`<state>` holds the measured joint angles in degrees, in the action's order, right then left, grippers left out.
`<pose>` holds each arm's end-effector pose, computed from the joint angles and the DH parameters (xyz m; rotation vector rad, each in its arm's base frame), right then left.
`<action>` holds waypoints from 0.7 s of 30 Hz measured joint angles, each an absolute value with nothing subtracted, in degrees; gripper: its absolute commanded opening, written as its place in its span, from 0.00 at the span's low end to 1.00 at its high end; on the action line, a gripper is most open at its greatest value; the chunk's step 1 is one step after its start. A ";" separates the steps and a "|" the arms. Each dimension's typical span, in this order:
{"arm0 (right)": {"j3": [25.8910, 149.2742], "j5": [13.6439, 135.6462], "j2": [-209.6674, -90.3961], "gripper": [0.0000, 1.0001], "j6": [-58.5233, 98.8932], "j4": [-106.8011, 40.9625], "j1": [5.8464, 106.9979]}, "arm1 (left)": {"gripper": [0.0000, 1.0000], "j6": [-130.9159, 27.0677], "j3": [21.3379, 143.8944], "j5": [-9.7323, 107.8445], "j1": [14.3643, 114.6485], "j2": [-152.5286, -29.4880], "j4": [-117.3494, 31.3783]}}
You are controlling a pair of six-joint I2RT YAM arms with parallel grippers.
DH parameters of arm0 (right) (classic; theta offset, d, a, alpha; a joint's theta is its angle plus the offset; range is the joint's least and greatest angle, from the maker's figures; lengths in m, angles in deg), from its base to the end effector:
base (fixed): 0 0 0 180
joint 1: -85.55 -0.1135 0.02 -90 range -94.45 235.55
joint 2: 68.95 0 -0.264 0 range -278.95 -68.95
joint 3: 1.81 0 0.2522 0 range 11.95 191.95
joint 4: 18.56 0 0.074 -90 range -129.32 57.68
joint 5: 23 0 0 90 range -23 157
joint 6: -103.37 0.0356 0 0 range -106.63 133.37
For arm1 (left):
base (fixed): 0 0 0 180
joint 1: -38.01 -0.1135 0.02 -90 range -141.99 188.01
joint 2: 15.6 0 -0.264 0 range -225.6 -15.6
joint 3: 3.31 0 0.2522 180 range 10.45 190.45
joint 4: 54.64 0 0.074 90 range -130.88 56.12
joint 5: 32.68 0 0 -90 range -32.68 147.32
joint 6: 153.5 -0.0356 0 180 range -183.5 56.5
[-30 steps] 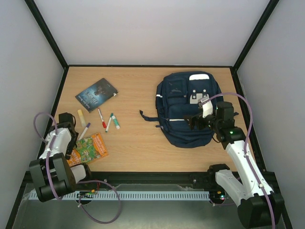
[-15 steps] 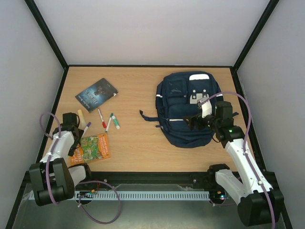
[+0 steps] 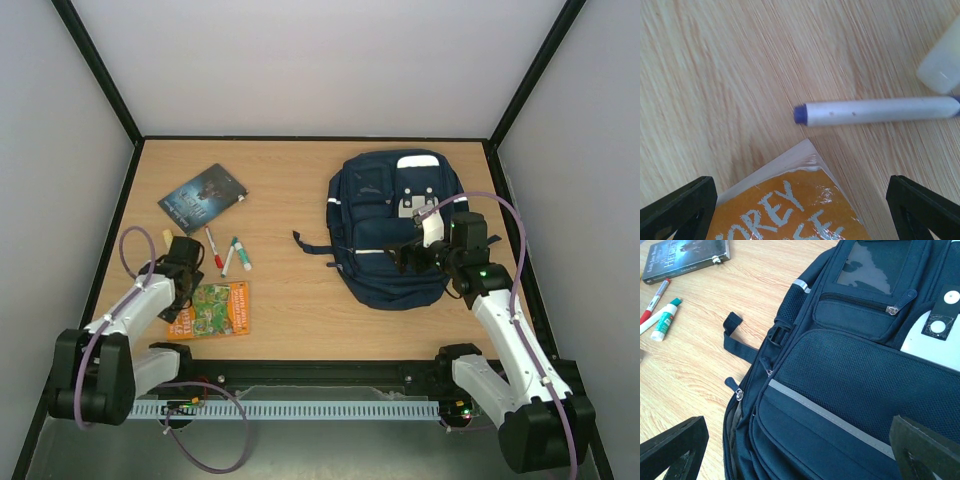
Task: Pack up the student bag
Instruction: Move the book to the center of the board, then pick up the book from the center of the board.
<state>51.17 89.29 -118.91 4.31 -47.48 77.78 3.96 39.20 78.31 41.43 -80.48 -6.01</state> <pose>0.1946 0.0402 0.2822 -0.5345 1.9343 0.3783 0.1765 0.0022 0.1552 -1.4798 2.2109 0.1433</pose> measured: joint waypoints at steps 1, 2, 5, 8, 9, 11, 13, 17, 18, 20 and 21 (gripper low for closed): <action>51.17 89.29 -118.91 0.99 4.31 -47.48 77.78 | 0.96 4.42 39.20 78.40 42.94 -80.62 -6.03; 51.17 89.29 -118.91 0.99 4.31 -47.48 77.78 | 0.96 5.33 39.20 78.64 44.57 -80.92 -5.99; 51.17 89.29 -118.91 0.99 4.31 -47.48 77.78 | 0.96 8.57 39.22 79.91 50.74 -82.60 -5.88; 51.17 89.29 -118.91 0.99 4.31 -47.48 77.78 | 0.96 11.98 39.27 79.80 56.07 -85.29 -5.88; 51.17 89.29 -118.91 0.99 4.31 -47.50 77.78 | 0.96 13.05 39.29 79.78 57.62 -86.23 -5.90; 51.17 89.29 -118.91 0.99 4.29 -47.50 77.78 | 0.96 15.15 39.86 80.26 61.08 -88.37 -5.64; 51.17 89.27 -118.91 0.99 4.29 -47.50 77.78 | 0.96 17.01 40.82 80.61 64.16 -90.19 -5.33; 51.17 89.27 -118.91 0.99 4.29 -47.53 77.78 | 0.96 20.77 43.83 81.04 70.91 -94.49 -5.09; 51.17 89.27 -118.91 0.99 4.29 -47.53 77.78 | 0.96 21.68 44.82 81.15 72.70 -95.76 -5.03; 51.17 89.27 -118.91 0.99 4.29 -47.53 77.78 | 0.96 23.10 46.92 81.31 75.90 -98.36 -4.87; 51.17 89.27 -118.91 0.99 4.29 -47.53 77.78 | 0.96 23.63 47.99 81.33 77.27 -99.61 -4.83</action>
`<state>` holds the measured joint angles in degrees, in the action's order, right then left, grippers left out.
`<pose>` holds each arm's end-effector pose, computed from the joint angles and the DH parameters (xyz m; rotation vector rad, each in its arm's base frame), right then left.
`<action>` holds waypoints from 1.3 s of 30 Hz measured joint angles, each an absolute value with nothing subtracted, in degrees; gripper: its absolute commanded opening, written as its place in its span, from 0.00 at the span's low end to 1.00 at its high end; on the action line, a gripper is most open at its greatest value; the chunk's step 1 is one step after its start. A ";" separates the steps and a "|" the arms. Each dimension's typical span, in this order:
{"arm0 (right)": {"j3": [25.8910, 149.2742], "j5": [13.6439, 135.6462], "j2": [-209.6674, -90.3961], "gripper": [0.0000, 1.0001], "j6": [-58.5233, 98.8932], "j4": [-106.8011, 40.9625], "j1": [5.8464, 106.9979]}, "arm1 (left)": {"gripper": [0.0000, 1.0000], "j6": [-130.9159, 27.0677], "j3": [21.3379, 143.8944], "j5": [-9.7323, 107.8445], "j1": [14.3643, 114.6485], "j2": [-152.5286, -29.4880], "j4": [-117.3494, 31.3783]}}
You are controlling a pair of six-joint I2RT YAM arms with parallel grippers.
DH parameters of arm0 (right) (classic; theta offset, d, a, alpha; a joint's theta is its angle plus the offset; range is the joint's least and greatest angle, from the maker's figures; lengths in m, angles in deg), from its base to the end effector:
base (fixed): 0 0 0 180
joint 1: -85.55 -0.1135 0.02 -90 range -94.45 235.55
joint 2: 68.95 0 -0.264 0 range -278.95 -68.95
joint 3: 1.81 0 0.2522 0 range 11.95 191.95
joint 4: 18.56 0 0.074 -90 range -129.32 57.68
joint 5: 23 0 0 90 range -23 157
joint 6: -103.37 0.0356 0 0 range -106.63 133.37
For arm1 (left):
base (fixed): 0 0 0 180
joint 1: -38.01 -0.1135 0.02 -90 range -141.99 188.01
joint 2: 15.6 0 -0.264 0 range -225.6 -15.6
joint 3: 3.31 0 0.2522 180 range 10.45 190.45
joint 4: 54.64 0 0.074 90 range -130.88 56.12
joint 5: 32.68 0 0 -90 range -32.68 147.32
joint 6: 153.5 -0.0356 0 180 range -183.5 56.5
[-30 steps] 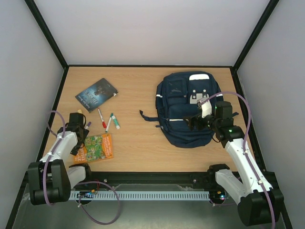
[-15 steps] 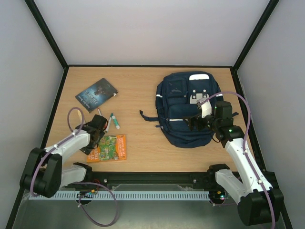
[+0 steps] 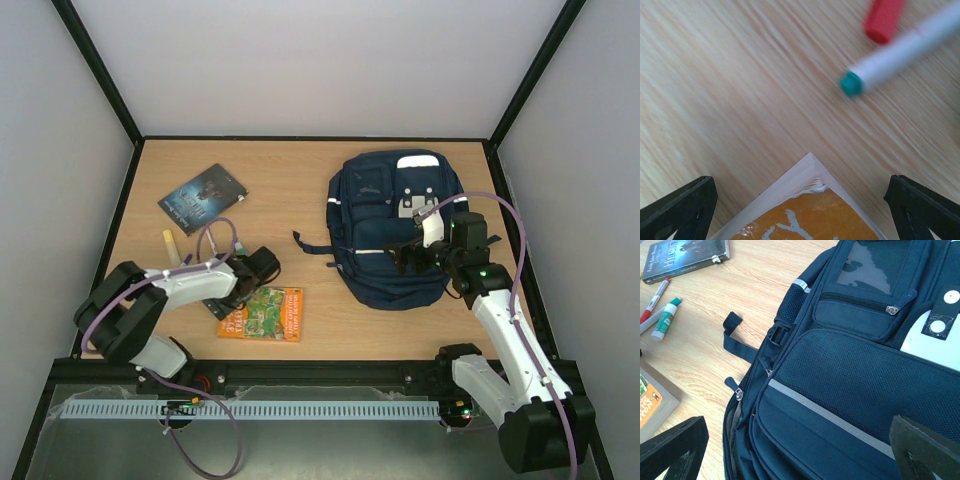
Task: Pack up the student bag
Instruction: Pick up the book from the center of the board.
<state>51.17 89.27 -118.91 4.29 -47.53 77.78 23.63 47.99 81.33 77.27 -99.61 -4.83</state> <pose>0.1945 0.0402 0.2821 -0.5346 1.9351 0.3779 0.1784 -0.1271 0.1342 -1.1331 2.4599 0.1017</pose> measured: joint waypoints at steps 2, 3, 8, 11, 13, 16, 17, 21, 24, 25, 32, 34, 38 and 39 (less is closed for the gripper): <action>51.17 89.24 -118.91 0.99 4.29 -47.53 77.78 | 0.96 24.59 50.17 81.39 79.70 -102.14 -4.70; 51.17 89.24 -118.91 0.99 4.29 -47.53 77.78 | 0.96 24.90 51.42 81.44 80.73 -103.50 -4.70; 51.17 89.20 -118.88 1.00 4.27 -47.55 77.78 | 0.96 24.74 58.78 81.50 83.76 -110.54 -4.50; 51.17 89.09 -118.71 0.99 4.27 -47.57 77.78 | 0.98 23.54 63.92 81.52 86.02 -114.69 -4.54; 51.17 88.96 -118.56 0.99 4.27 -47.59 77.78 | 0.99 21.84 66.78 81.17 87.33 -116.53 -5.24; 51.17 88.76 -118.31 0.99 4.27 -47.61 77.78 | 0.99 18.30 70.24 81.11 88.07 -117.84 -5.70; 51.17 88.70 -118.21 0.99 4.27 -47.61 77.78 | 0.99 16.37 71.40 81.68 88.25 -117.84 -5.55; 51.17 88.61 -117.68 0.99 4.27 -47.66 77.78 | 0.99 9.64 73.23 85.57 88.42 -114.73 -4.17; 51.17 88.63 -117.55 0.99 4.27 -47.68 77.78 | 0.99 5.86 71.07 88.71 88.84 -107.17 -3.58; 51.17 88.63 -117.55 1.00 4.27 -47.70 77.80 | 0.99 3.96 68.40 88.93 89.14 -102.69 -5.51; 51.17 88.92 -117.57 0.99 3.92 -47.85 77.78 | 0.70 -8.87 45.52 81.26 89.88 -72.73 -18.34; 51.17 89.05 -117.59 0.99 3.72 -47.88 77.78 | 0.68 -11.69 43.31 77.66 89.21 -68.40 -18.97; 51.17 89.13 -117.66 0.99 3.44 -47.88 77.78 | 0.74 -11.89 43.00 70.81 88.44 -66.23 -19.93; 51.17 89.24 -117.70 1.00 3.39 -47.88 77.78 | 0.75 -11.06 42.87 68.61 88.44 -66.47 -20.02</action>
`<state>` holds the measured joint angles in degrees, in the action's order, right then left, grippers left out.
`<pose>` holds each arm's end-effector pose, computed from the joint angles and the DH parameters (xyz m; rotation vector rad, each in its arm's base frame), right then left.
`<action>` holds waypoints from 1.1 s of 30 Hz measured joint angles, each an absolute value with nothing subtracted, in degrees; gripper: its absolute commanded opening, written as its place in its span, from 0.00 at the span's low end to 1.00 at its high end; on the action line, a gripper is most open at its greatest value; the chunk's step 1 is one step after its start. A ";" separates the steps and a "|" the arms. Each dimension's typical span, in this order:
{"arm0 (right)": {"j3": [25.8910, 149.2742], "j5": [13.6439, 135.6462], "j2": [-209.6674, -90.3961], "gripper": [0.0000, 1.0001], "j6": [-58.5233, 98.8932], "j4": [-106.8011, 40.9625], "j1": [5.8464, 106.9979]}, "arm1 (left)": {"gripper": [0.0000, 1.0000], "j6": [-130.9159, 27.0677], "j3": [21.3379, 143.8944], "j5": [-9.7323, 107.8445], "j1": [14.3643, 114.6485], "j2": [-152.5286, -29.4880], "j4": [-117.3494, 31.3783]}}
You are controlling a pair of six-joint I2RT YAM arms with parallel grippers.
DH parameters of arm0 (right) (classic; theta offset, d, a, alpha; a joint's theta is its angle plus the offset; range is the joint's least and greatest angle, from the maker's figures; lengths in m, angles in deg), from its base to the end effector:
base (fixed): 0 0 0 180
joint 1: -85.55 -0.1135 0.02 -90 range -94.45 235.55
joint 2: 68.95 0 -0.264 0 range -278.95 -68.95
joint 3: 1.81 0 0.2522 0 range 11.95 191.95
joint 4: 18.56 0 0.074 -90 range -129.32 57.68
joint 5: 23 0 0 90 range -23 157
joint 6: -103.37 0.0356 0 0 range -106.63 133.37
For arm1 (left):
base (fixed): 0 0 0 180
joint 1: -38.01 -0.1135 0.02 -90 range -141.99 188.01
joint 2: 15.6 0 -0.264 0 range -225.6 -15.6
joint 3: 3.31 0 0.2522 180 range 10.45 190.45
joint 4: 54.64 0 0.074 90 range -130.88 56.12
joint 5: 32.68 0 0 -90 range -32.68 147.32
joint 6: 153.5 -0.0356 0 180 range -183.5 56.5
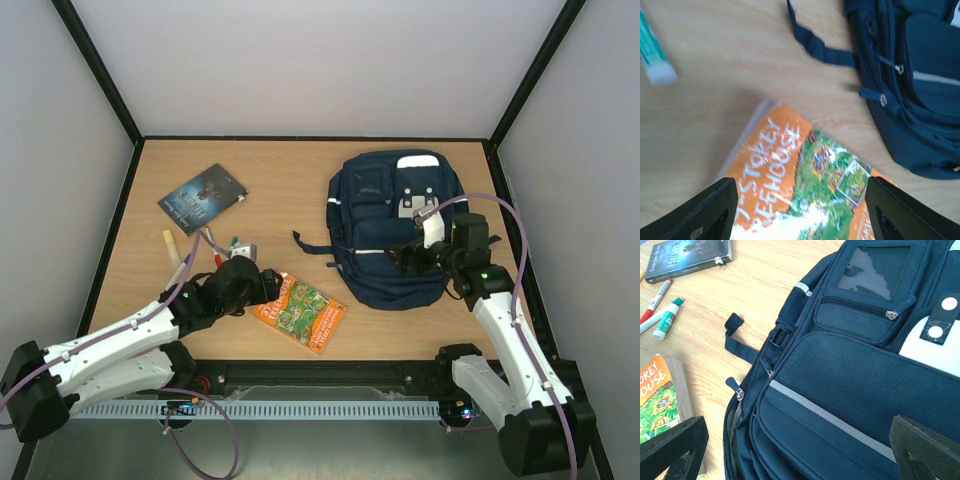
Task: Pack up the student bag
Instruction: Pick up the book from the center of the board.
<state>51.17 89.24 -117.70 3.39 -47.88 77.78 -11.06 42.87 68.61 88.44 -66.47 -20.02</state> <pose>0.1907 0.0396 0.2852 -0.5492 1.9151 0.3643 0.1258 -0.1413 0.2287 -0.1510 2.3442 -0.7244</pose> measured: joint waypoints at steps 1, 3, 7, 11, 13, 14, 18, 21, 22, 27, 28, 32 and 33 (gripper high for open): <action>51.17 89.33 -117.77 0.99 3.35 -47.88 77.78 | 0.76 -10.31 42.63 67.16 88.44 -66.82 -20.17; 51.17 89.81 -118.10 1.00 3.26 -47.88 77.80 | 0.76 -7.67 41.49 63.49 88.33 -68.44 -20.59; 51.17 92.28 -120.22 0.98 2.52 -47.92 77.78 | 0.79 -2.64 38.98 59.19 88.33 -73.23 -20.22; 51.21 96.65 -125.44 0.91 0.59 -49.16 77.78 | 0.83 0.13 36.95 58.49 88.33 -74.85 -20.89; 51.37 98.86 -128.46 0.90 -0.34 -50.30 77.78 | 0.84 1.03 36.23 58.51 88.31 -74.52 -22.69; 51.39 99.73 -129.72 0.90 -0.65 -50.76 77.78 | 0.85 1.40 35.75 58.66 88.14 -74.39 -23.87; 51.41 101.72 -131.80 0.90 -1.31 -51.85 77.74 | 0.87 2.45 33.87 58.77 87.04 -74.69 -29.22; 51.43 102.55 -132.11 0.90 -1.61 -51.85 77.65 | 0.88 2.80 33.65 58.42 85.53 -76.64 -33.37; 51.45 102.66 -132.33 0.90 -1.66 -51.87 77.65 | 0.88 2.71 33.76 58.29 85.01 -77.64 -34.90; 51.54 102.69 -133.44 0.90 -1.68 -51.98 77.65 | 0.90 0.24 35.92 58.31 83.68 -83.28 -39.71; 51.54 102.66 -133.44 0.90 -1.68 -52.01 77.65 | 0.90 -0.65 36.93 58.40 83.48 -85.01 -40.43; 51.54 102.55 -133.33 0.90 -1.70 -52.09 77.65 | 0.93 -4.39 42.33 58.95 82.89 -92.27 -41.83; 51.54 102.51 -133.18 0.90 -1.70 -52.14 77.65 | 0.93 -5.55 43.99 59.30 82.74 -94.30 -41.94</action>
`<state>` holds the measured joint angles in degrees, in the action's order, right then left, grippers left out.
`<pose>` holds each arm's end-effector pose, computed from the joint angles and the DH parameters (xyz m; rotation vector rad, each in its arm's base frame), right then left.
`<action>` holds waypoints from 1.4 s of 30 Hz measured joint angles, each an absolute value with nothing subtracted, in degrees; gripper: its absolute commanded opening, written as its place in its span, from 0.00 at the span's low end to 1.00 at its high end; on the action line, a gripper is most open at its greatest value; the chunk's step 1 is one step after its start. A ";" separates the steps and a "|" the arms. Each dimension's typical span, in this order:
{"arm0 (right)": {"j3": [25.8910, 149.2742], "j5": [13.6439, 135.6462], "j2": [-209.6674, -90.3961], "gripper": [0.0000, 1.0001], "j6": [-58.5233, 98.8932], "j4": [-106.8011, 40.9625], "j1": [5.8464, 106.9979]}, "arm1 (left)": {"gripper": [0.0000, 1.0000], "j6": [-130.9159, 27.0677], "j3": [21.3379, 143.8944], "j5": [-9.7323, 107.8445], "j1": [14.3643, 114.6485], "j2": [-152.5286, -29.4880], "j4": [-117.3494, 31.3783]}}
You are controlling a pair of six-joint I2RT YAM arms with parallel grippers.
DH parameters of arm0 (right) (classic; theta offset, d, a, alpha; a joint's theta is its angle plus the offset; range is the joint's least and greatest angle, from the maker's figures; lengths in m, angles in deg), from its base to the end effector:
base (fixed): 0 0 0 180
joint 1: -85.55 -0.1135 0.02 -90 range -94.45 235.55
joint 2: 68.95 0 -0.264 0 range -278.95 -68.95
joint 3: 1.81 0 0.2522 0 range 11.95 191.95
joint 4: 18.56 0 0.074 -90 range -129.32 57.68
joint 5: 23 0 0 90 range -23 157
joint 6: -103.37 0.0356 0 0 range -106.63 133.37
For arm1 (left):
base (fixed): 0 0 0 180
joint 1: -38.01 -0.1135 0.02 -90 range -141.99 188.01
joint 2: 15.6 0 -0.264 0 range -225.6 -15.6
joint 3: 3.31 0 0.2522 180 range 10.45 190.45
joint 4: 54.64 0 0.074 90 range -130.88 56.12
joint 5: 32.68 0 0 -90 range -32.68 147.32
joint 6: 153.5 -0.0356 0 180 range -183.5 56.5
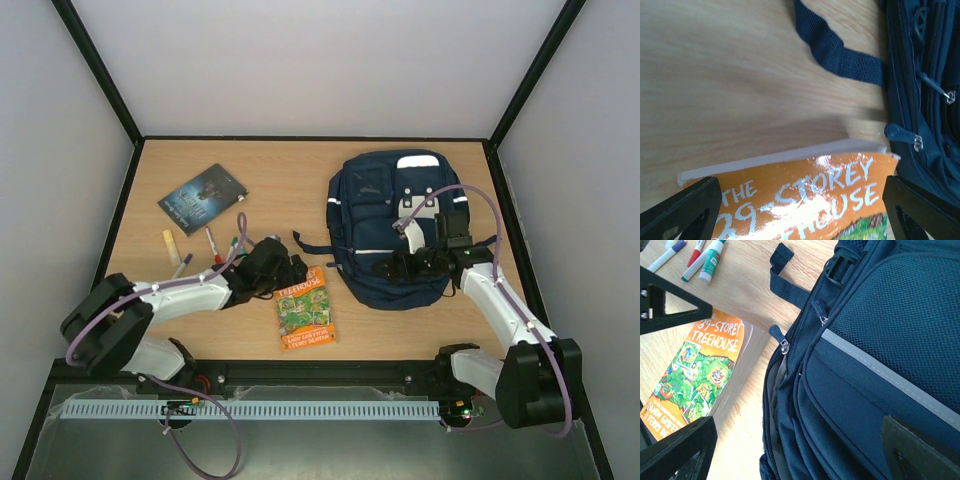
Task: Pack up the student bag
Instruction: Pick up the book from the center of the board.
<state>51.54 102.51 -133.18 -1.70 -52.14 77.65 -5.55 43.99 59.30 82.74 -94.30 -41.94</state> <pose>0.2214 0.0516 0.2315 -0.7399 2.1320 0.6561 0.1872 -0.1837 0.1647 -0.3058 2.4804 -0.7994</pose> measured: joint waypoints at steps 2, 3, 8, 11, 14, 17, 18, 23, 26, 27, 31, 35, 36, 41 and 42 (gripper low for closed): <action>51.54 102.47 -132.78 0.90 -1.70 -52.18 77.65 | 0.93 -7.19 46.13 60.04 82.47 -96.75 -41.94; 51.54 102.45 -132.63 0.90 -1.70 -52.18 77.65 | 0.94 -7.98 46.89 60.34 82.26 -97.60 -41.88; 51.54 102.42 -132.54 0.90 -1.79 -52.25 77.65 | 0.96 -12.52 50.02 61.77 80.92 -99.78 -38.77; 51.54 102.58 -132.11 0.88 -1.72 -52.31 77.65 | 0.99 -15.32 50.48 63.99 80.68 -98.76 -33.77; 52.05 102.75 -131.74 0.86 -1.59 -52.90 77.58 | 0.99 -17.90 50.43 65.94 80.66 -94.56 -28.13; 53.79 102.79 -132.15 0.84 -1.42 -54.06 76.75 | 0.99 -20.76 49.71 65.66 80.46 -87.72 -25.83; 54.73 102.71 -132.74 0.83 -1.37 -54.65 76.01 | 0.99 -21.57 49.28 65.22 80.44 -85.40 -25.61; 59.15 101.46 -138.49 0.81 -0.43 -55.70 69.21 | 0.99 -24.19 44.03 62.42 80.42 -75.24 -26.10; 60.77 100.67 -142.53 0.79 0.73 -56.05 64.71 | 0.98 -24.26 40.21 60.37 80.18 -71.48 -26.18; 61.07 100.52 -143.58 0.77 0.92 -56.07 63.79 | 0.97 -24.08 39.44 59.73 80.03 -70.91 -26.16; 62.93 99.84 -149.57 0.73 1.45 -56.60 58.81 | 0.94 -22.07 35.62 54.92 78.78 -69.91 -27.67; 64.85 101.48 -155.10 0.69 0.90 -57.43 56.18 | 0.93 -18.40 30.44 50.71 78.48 -69.42 -31.98; 65.01 102.01 -156.11 0.69 0.92 -57.38 55.81 | 0.93 -17.07 28.58 49.77 78.48 -68.83 -33.05; 65.01 102.14 -159.30 0.65 2.28 -57.23 55.44 | 0.93 -12.61 24.27 48.72 78.48 -64.44 -33.92; 65.01 101.77 -159.82 0.64 2.47 -57.21 55.44 | 0.93 -11.91 24.16 48.80 78.48 -63.52 -33.90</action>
<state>65.01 101.77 -159.82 2.47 -57.21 55.44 -11.91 24.16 48.80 78.48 -63.52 -33.90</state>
